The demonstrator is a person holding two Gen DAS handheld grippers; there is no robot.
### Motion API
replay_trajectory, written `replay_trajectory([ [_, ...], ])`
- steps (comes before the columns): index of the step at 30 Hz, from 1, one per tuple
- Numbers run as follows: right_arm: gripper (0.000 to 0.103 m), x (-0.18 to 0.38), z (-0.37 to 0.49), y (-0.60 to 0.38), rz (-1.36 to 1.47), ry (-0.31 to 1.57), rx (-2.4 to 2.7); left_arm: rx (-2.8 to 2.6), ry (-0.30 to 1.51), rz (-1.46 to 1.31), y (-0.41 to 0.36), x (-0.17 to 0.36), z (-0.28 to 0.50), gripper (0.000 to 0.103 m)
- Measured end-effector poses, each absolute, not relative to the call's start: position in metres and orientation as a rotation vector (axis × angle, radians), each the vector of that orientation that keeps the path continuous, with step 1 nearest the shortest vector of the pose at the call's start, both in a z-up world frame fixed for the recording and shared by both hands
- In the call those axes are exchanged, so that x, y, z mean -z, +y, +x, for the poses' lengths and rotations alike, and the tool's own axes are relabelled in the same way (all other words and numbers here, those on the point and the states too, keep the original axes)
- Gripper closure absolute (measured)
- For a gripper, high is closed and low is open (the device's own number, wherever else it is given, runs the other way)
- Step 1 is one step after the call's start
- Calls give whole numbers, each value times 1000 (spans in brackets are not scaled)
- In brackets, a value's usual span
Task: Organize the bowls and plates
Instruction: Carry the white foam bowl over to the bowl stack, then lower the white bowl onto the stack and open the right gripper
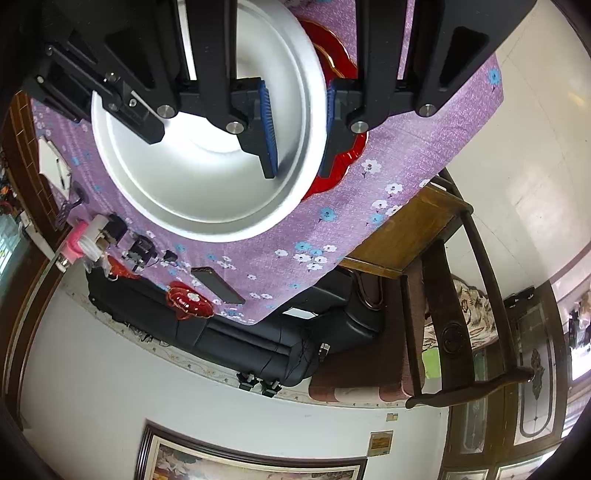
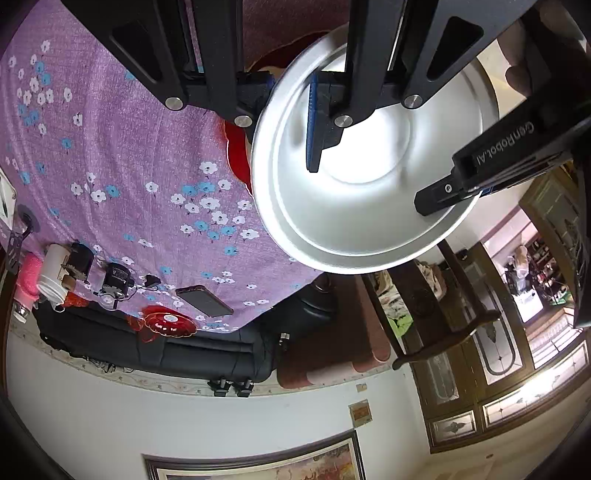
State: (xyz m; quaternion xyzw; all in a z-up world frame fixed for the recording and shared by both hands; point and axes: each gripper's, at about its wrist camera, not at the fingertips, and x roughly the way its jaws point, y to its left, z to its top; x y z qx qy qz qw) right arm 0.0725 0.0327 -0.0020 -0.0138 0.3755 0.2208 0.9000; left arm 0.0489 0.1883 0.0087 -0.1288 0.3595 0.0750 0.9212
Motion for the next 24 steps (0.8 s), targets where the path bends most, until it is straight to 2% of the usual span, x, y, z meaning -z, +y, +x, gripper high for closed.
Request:
replay_trajectory([
  [9,88,26,87,44,-52,829,-423,-186,760,-239,192,7,58,83],
  [19,87,27,91,48,-61,821,-391,-209,733,-203,190,6,59,82],
  [20,85,27,92,48,-57,822,-389,-209,731,-204,190,6,59,82],
  [24,67,27,92,49,-42,821,-392,-218,717,-195,190,3,58,77],
])
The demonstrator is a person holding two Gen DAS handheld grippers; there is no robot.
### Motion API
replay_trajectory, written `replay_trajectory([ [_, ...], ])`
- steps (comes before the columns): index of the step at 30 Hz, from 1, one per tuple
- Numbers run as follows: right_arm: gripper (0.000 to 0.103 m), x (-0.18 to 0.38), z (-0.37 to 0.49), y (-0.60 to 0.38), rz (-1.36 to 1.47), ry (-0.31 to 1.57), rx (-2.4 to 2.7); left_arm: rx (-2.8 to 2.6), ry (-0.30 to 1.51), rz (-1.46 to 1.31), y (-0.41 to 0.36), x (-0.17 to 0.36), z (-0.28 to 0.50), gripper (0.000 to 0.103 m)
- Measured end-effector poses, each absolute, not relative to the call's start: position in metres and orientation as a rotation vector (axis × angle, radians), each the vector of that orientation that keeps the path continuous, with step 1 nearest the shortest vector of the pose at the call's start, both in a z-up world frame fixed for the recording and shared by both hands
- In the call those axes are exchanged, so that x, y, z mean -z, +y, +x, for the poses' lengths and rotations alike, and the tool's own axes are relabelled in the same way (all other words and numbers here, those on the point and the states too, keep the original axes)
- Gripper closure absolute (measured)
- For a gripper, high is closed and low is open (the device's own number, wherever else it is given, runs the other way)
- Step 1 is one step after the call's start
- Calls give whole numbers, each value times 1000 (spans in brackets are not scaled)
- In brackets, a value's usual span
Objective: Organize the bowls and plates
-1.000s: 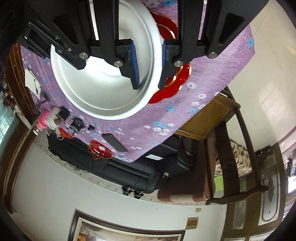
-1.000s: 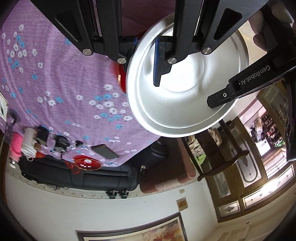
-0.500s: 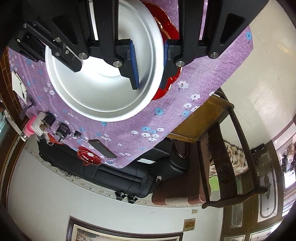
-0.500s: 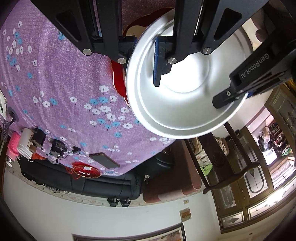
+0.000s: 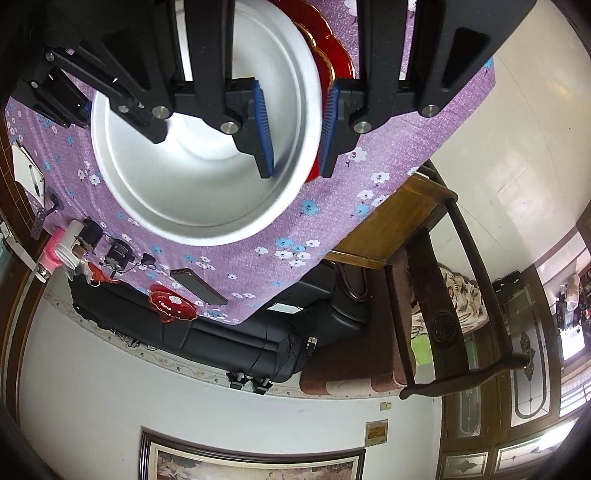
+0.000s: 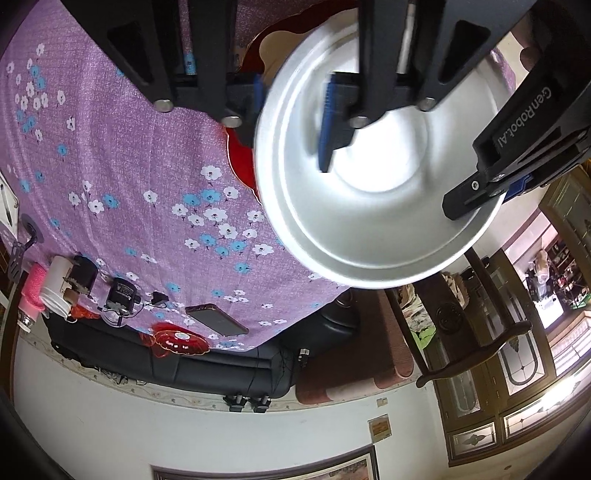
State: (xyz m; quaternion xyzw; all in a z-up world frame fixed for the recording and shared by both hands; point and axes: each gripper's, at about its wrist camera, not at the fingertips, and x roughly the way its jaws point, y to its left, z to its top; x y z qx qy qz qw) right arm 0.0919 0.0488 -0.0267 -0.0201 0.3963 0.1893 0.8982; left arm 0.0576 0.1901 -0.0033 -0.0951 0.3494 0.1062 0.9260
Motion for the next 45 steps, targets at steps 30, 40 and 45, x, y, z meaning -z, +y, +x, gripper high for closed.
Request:
replay_trajectory([
  [30,30,16,44,-21,193,694,-214,-306,536,-85,152,-34,21,19],
  [40,24,4,16,-43,191,599,-206,-277,491,-21,105,-47,9,11],
  [45,19,2,10,-60,192,568,-186,-256,494,32,74,-48,11,11],
])
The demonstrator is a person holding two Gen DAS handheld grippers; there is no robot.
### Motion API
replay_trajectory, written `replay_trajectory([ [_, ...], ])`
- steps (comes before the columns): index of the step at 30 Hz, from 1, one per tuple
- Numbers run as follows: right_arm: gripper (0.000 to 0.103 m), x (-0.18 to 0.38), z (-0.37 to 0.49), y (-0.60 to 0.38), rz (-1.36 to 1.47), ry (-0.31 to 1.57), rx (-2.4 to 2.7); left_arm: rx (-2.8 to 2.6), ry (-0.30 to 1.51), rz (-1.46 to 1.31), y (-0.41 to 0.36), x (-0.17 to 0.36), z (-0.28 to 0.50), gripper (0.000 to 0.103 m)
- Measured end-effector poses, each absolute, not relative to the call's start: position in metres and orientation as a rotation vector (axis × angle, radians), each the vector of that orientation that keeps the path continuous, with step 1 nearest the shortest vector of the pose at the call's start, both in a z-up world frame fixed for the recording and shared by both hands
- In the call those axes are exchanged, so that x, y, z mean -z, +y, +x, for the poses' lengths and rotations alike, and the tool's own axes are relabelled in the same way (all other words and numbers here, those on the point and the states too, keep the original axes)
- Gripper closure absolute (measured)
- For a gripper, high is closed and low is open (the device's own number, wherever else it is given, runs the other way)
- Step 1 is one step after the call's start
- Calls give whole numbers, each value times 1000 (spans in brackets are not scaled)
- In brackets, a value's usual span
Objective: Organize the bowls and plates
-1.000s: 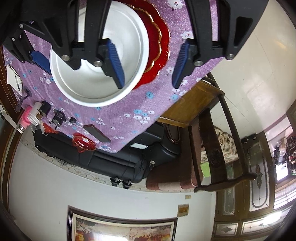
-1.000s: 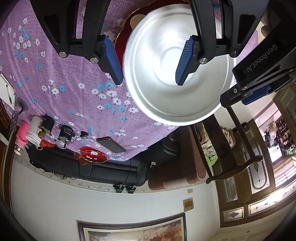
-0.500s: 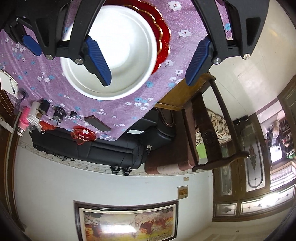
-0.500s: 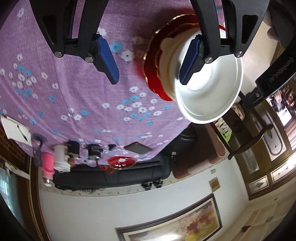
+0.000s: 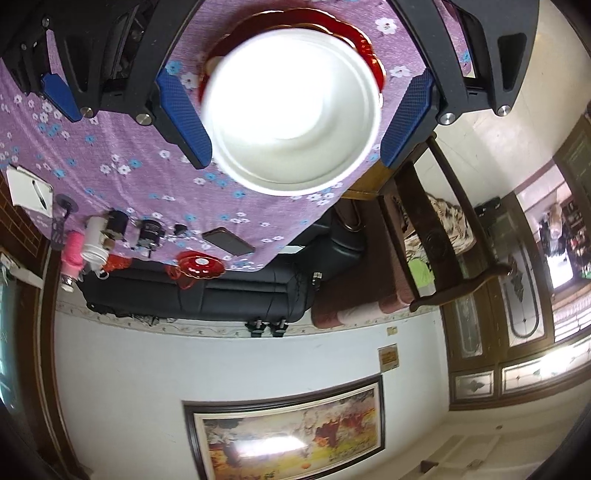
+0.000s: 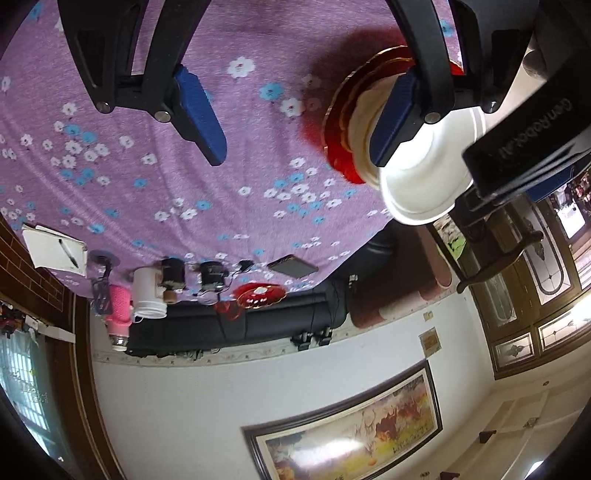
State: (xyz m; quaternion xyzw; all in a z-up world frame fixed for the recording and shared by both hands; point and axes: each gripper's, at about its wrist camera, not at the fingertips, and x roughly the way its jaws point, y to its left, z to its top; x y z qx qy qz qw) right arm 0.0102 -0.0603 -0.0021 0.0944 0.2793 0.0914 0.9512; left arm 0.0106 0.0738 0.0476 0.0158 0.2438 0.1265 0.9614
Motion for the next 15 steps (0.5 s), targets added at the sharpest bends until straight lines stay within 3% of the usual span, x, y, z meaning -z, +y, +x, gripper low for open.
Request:
replay_trajectory([
  [15,17,14,4,-128,283,575,-99,-133,542,81,3,-41,13,11],
])
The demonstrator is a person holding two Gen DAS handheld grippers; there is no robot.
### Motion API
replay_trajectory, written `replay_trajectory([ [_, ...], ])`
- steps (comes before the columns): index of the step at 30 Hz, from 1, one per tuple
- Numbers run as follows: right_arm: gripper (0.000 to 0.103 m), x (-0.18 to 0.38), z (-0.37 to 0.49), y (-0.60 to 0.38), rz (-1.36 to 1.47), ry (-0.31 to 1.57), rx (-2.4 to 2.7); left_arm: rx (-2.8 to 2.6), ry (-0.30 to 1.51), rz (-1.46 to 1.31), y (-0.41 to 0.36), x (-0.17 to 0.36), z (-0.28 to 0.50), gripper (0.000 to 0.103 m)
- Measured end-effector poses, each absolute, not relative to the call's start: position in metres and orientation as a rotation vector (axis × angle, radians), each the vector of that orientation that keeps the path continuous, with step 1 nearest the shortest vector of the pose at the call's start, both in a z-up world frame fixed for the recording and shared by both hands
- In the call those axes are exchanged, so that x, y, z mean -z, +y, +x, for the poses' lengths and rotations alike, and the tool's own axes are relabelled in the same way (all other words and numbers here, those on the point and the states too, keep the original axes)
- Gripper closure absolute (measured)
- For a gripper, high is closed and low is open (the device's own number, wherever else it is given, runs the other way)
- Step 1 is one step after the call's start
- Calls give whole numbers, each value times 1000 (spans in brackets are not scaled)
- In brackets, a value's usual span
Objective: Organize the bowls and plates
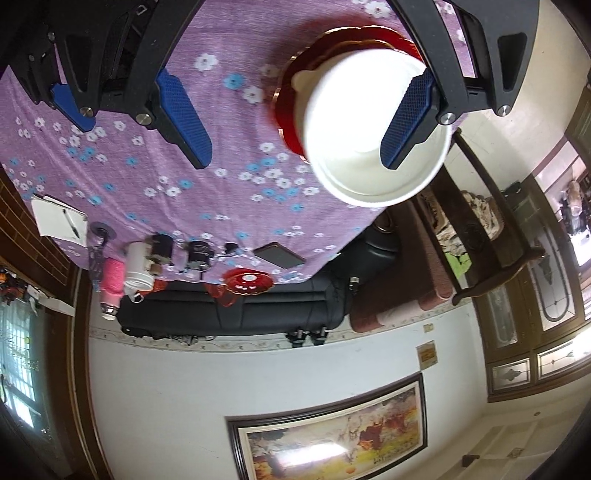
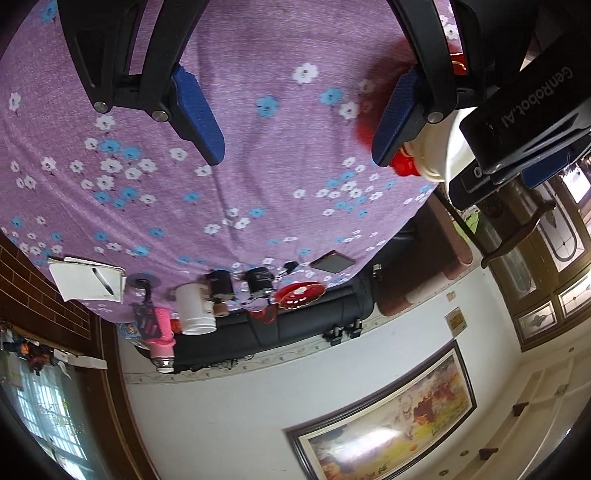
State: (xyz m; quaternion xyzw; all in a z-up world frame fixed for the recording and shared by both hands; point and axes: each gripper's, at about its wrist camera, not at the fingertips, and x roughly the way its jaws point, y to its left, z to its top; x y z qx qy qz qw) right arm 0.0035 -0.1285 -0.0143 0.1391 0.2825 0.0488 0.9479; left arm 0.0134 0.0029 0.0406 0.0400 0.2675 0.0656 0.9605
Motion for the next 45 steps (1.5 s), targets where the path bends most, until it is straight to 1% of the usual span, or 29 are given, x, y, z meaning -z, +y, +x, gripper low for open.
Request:
replay_trajectory([
  [3,15,15,1,-128,242,571,-83,-121,546,69,-3,-40,13,11],
  [13,14,20,-1,-123,201,577,-78,-104,557,65,-8,-38,13,11],
  [26,13,5,-24,-95,151,528,-86,-90,491,-9,17,-53,-10,11],
  [33,11,4,-25,-77,124,523,-86,-107,422,-41,36,-56,-21,7],
  [37,11,3,-25,-68,107,520,-90,-94,374,-61,47,-56,-24,0],
  [39,11,3,-25,-63,92,513,-91,-80,358,-69,50,-55,-25,0],
  [45,11,0,-16,-50,32,516,-117,-56,402,-65,55,-45,-14,0],
])
